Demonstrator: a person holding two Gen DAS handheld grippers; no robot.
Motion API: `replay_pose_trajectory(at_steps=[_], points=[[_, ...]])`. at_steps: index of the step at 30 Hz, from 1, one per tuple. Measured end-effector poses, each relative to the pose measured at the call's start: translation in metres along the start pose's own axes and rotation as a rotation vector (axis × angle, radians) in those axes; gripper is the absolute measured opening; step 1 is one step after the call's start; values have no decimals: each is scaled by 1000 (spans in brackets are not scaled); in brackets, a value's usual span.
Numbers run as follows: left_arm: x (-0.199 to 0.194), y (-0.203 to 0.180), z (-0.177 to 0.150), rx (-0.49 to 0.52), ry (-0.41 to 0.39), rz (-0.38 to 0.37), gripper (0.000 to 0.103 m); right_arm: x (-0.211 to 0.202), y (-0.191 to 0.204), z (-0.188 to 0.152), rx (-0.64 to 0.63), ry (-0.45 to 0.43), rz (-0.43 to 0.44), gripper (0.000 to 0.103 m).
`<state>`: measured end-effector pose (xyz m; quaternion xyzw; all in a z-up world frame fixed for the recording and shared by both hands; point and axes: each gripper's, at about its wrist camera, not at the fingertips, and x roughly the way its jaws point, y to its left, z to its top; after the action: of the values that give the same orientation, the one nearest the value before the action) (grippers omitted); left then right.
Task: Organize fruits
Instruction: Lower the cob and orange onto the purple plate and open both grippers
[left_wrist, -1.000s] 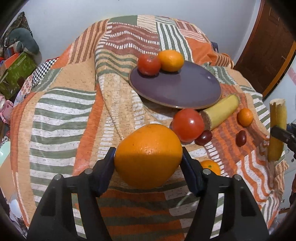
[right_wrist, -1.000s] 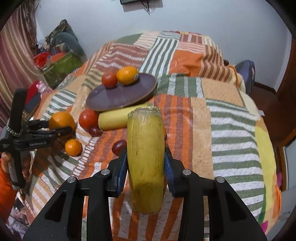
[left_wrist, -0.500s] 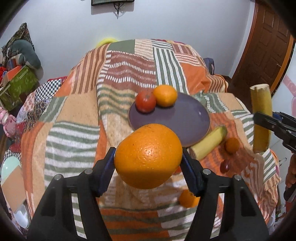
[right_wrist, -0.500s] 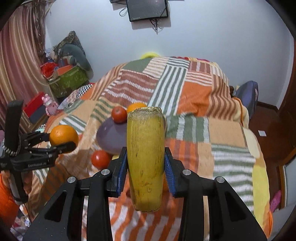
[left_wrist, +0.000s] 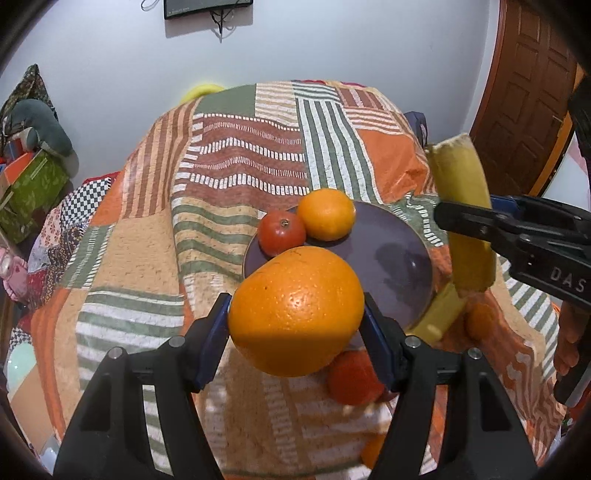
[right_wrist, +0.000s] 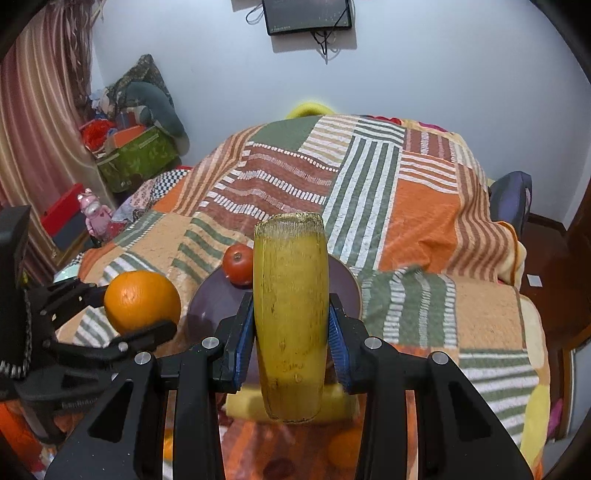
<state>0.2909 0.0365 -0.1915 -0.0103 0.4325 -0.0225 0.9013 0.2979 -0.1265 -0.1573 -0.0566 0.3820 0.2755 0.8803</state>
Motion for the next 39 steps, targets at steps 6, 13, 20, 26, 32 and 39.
replay_pose_trajectory(at_steps=[6, 13, 20, 26, 32, 39], points=[[32, -2, 8, 14, 41, 2, 66, 28, -3, 5, 3, 37, -22, 34], [61, 0, 15, 17, 79, 11, 66, 60, -15, 9, 30, 113, -39, 34], [77, -1, 17, 23, 91, 22, 66, 78, -24, 12, 93, 161, -30, 34], [79, -3, 19, 36, 97, 29, 67, 86, -22, 11, 96, 198, -46, 34], [80, 0, 21, 12, 114, 20, 67, 82, -22, 7, 69, 207, -50, 36], [66, -3, 23, 16, 80, 14, 76, 66, -25, 5, 33, 204, -56, 37]])
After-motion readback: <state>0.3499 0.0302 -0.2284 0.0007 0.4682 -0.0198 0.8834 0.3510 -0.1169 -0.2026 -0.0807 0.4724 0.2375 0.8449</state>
